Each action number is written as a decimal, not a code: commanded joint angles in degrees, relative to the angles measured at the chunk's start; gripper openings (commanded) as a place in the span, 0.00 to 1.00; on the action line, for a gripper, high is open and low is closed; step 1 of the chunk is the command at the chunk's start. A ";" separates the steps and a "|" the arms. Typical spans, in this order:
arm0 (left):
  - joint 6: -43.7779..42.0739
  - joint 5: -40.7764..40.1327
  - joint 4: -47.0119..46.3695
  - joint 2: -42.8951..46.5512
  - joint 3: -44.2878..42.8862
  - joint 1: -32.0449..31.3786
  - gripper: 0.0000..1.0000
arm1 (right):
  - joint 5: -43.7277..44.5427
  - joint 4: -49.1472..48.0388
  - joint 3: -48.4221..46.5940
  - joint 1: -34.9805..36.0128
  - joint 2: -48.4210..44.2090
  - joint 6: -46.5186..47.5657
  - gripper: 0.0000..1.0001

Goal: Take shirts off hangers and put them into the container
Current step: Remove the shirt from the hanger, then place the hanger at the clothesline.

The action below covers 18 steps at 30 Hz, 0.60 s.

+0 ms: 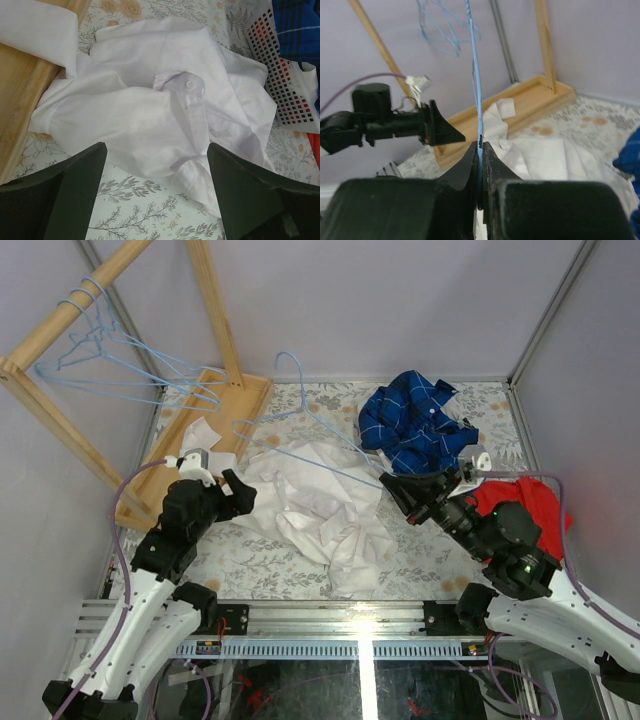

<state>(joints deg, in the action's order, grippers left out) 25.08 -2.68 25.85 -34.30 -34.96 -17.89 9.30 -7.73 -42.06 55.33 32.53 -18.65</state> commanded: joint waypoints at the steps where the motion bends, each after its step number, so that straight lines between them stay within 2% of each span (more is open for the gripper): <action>1: 0.68 -1.23 -0.07 0.43 -0.73 0.34 0.83 | -6.56 -12.56 -3.36 -0.13 -2.56 2.22 0.00; 10: 0.17 0.76 -0.23 -0.72 -1.07 0.33 0.85 | -15.69 -17.49 -4.26 -0.11 -1.99 -0.53 0.00; 15: -0.72 3.35 -0.61 -0.07 -1.34 0.29 0.85 | -18.39 -18.90 -7.75 -0.12 4.42 1.10 0.00; 18: -0.83 4.63 -1.14 0.73 -1.19 0.32 0.85 | -18.75 -23.58 -10.30 -0.07 11.19 4.84 0.00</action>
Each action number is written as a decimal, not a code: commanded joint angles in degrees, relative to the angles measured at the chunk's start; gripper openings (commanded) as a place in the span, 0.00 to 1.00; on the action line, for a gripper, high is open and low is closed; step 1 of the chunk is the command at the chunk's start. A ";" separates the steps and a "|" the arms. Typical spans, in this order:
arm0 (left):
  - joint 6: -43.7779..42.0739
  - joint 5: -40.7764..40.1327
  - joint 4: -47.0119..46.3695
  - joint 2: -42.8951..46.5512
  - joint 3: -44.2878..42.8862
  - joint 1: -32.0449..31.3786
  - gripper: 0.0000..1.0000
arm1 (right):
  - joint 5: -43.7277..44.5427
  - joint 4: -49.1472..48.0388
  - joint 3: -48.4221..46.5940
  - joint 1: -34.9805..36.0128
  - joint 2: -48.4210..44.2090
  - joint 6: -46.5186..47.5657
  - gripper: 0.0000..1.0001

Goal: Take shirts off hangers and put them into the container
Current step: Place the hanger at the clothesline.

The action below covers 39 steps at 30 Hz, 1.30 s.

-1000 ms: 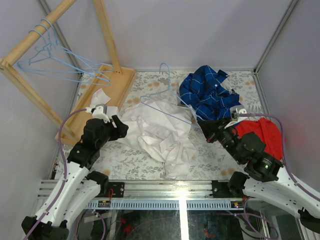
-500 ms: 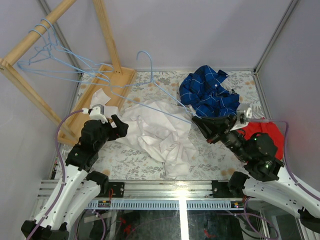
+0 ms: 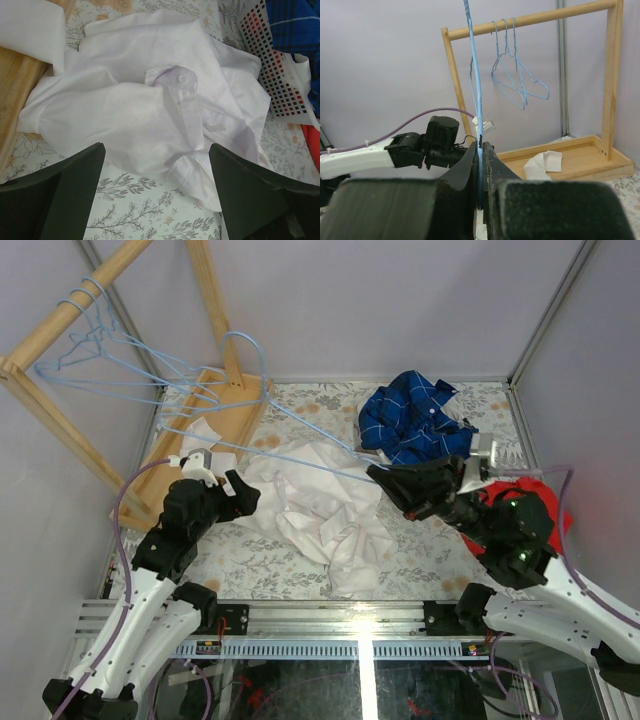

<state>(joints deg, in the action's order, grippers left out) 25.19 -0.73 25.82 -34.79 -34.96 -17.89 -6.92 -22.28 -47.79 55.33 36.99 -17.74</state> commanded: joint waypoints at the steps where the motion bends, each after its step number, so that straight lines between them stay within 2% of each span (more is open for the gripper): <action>1: -1.00 3.07 -1.43 1.47 -1.02 0.32 0.85 | -3.13 -10.57 -6.27 -0.06 9.73 4.97 0.00; 5: -1.04 3.29 -1.66 2.12 -0.73 0.30 0.86 | -8.32 -8.51 -16.76 -0.13 21.88 6.14 0.00; 8: -1.01 2.90 -1.57 2.34 -0.75 0.31 0.86 | -10.97 -12.95 -20.09 -0.14 29.13 4.70 0.00; 16: -0.69 3.00 -0.49 4.23 -1.36 0.29 0.86 | -11.29 -13.51 -32.48 -0.07 44.97 5.07 0.00; 23: -0.56 1.31 -0.06 6.94 -0.56 0.28 0.87 | -12.42 -17.15 -43.37 0.49 56.64 0.38 0.00; 29: -0.53 0.73 0.01 7.11 -0.55 0.31 0.87 | -11.07 -13.64 -54.30 2.47 66.28 0.22 0.00; 35: -0.54 0.47 0.24 6.67 -0.76 0.31 0.87 | -9.00 1.54 -67.51 4.74 76.38 4.22 0.00; 39: -0.52 0.19 0.63 6.84 -0.82 0.32 0.87 | -5.07 0.09 -62.48 5.18 75.65 3.28 0.00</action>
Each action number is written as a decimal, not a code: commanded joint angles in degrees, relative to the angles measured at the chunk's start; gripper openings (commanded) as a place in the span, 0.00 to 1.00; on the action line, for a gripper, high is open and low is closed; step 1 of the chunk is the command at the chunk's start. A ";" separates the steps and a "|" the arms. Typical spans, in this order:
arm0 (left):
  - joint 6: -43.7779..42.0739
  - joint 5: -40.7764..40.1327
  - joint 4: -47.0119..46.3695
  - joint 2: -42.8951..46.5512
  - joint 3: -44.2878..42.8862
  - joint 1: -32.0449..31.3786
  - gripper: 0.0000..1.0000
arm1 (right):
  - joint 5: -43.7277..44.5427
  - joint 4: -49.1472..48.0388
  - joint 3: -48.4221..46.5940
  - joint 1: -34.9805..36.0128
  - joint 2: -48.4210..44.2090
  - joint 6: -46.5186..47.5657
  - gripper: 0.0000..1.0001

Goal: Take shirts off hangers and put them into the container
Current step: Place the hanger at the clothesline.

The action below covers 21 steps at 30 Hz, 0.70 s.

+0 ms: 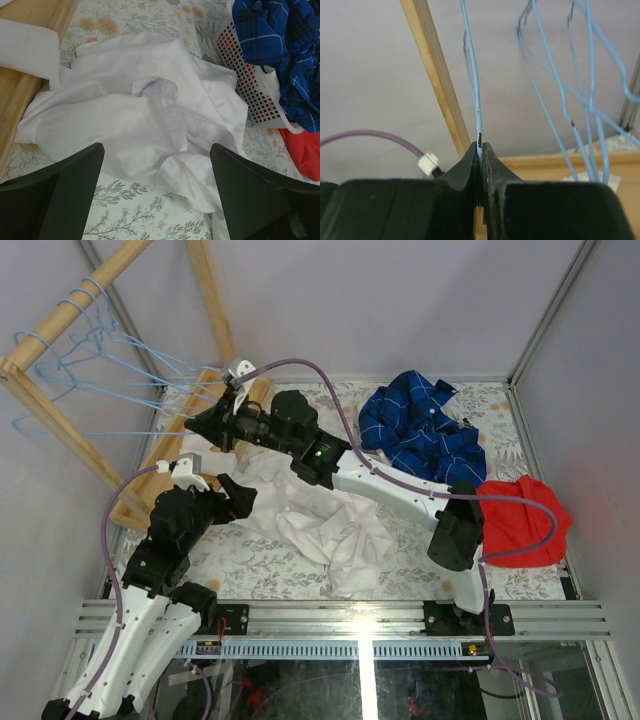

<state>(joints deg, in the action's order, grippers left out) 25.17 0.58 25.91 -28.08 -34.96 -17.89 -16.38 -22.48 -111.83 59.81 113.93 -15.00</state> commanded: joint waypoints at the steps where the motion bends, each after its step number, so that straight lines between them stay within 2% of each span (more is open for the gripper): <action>1: -0.55 -1.17 0.54 0.14 -0.75 0.36 0.87 | 5.75 -1.64 4.23 0.66 -2.39 0.35 0.01; 4: -0.47 -1.12 0.46 0.09 -0.64 0.31 0.88 | 8.76 -5.86 10.36 0.66 -6.12 0.81 0.16; 6: -0.47 -0.93 0.46 -0.12 -0.66 0.32 0.88 | 9.89 -5.85 12.38 0.66 -8.50 2.49 0.37; 11: -0.38 -0.78 0.63 -0.57 -0.70 0.32 0.88 | 14.75 -4.97 19.54 0.70 -16.88 7.39 0.68; 15: -0.29 -0.82 0.63 -0.92 -0.79 0.33 0.88 | 23.67 -4.62 28.76 0.62 -24.97 9.92 0.79; 19: -0.29 -0.79 0.55 -1.24 -0.75 0.38 0.88 | 31.83 -2.60 38.24 0.37 -31.95 9.64 0.83; 21: -0.27 -0.63 0.54 -1.57 -0.81 0.38 0.88 | 35.90 0.79 42.11 -0.55 -34.24 6.21 0.84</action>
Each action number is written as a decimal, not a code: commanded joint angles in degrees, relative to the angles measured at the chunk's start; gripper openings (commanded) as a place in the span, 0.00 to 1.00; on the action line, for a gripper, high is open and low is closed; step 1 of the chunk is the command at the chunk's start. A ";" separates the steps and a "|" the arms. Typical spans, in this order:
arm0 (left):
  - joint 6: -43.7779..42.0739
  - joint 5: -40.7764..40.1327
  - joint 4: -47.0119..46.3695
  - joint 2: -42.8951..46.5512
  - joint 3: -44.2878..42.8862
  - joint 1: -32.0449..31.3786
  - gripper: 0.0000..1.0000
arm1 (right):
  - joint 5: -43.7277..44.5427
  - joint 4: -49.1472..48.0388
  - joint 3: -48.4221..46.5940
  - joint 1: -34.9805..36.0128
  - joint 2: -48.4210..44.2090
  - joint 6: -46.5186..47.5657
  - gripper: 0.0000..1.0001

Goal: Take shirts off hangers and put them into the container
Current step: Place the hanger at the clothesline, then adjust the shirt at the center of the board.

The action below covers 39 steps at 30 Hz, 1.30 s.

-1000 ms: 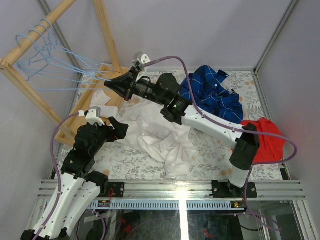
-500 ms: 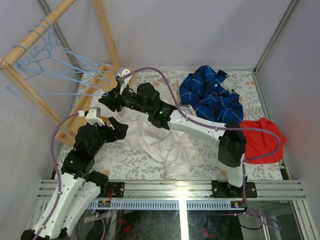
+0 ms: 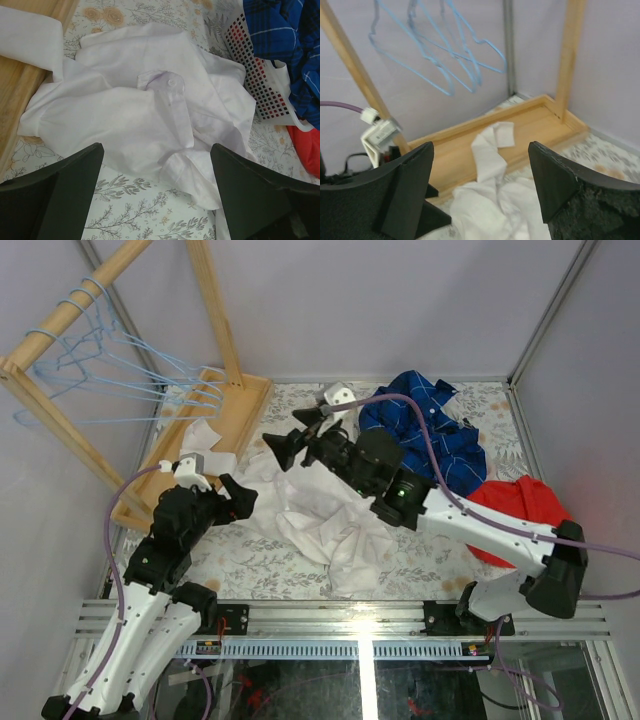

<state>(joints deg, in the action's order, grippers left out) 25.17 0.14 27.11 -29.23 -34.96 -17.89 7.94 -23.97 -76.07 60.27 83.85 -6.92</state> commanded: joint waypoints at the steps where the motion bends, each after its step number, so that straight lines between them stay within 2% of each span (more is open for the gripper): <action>1: -0.29 -0.21 -0.68 -0.53 -0.77 0.40 0.88 | 12.18 5.20 7.96 -2.18 -4.82 -4.71 0.84; 3: -0.28 -0.15 -0.66 -0.77 -0.89 0.39 0.88 | 10.57 12.43 10.90 -5.74 -5.77 -13.85 0.84; 6: -0.29 -0.14 -0.57 -0.99 -0.86 0.38 0.88 | -2.20 17.67 16.56 -11.84 -5.40 -22.77 0.86; 8: -0.27 -0.17 -0.57 -1.11 -0.90 0.41 0.88 | -11.91 18.38 19.25 -13.17 -3.72 -20.71 0.91; 10: -0.29 -0.15 -0.73 -1.15 -0.90 0.39 0.88 | -17.85 21.75 19.14 -13.16 -1.23 -16.62 0.94; 15: -0.24 -0.25 -0.84 -2.25 -0.98 0.35 0.89 | -19.42 29.25 15.82 -13.16 5.60 -14.58 1.00; 24: -0.30 -0.30 -0.75 -3.02 -1.25 0.38 0.89 | -26.80 34.59 6.87 -12.44 21.40 -19.12 0.99; 29: -0.27 -0.80 -0.55 -2.81 -1.25 0.36 0.89 | -16.94 39.23 5.99 -8.03 27.77 -15.84 0.98; 32: -0.25 -0.86 -0.57 -2.74 -1.12 0.35 0.89 | -13.98 36.76 10.47 -5.68 26.92 -15.43 0.76; 33: -0.28 -0.90 -0.69 -2.74 -1.07 0.34 0.89 | -13.34 35.45 12.35 -5.38 25.63 -16.40 0.66; 34: -0.28 -0.84 -0.81 -2.84 -1.07 0.38 0.89 | -13.23 32.74 14.64 -5.22 24.03 -17.52 0.49; 37: -0.37 -0.63 -1.14 -3.12 -1.07 0.39 0.89 | -14.03 26.07 21.99 -5.25 16.36 -20.92 0.22; 39: -0.46 -0.60 -1.10 -3.60 -1.20 0.40 0.89 | -13.96 22.30 26.64 -5.16 10.07 -22.83 0.15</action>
<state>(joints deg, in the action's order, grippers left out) 25.17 -0.05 27.11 -32.32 -34.96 -17.89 -6.63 2.35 -57.87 54.57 103.33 -24.95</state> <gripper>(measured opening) 0.886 0.220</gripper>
